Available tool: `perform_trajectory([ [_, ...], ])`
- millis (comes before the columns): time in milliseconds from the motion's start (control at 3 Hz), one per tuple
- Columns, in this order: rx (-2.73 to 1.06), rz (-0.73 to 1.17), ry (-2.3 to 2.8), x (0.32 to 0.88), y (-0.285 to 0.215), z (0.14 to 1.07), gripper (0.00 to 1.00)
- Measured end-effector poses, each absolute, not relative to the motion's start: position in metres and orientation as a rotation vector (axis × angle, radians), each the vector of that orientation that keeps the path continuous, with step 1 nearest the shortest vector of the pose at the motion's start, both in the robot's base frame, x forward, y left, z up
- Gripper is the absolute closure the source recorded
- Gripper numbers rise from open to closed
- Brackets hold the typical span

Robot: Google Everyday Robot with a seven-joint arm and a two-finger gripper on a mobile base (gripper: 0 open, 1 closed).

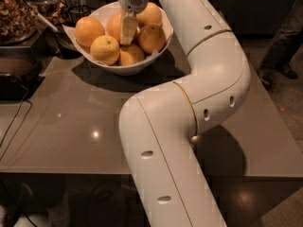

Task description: Pick orange from white bowl

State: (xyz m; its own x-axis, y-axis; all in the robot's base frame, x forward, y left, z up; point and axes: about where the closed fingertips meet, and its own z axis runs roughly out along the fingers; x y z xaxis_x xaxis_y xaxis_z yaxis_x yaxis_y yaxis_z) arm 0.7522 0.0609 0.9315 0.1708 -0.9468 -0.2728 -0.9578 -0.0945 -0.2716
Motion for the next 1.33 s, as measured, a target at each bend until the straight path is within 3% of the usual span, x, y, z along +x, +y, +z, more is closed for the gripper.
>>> perform_trajectory([
  [1333, -2.072, 0.039, 1.803, 0.7521, 0.0609, 0.9317, 1.0],
])
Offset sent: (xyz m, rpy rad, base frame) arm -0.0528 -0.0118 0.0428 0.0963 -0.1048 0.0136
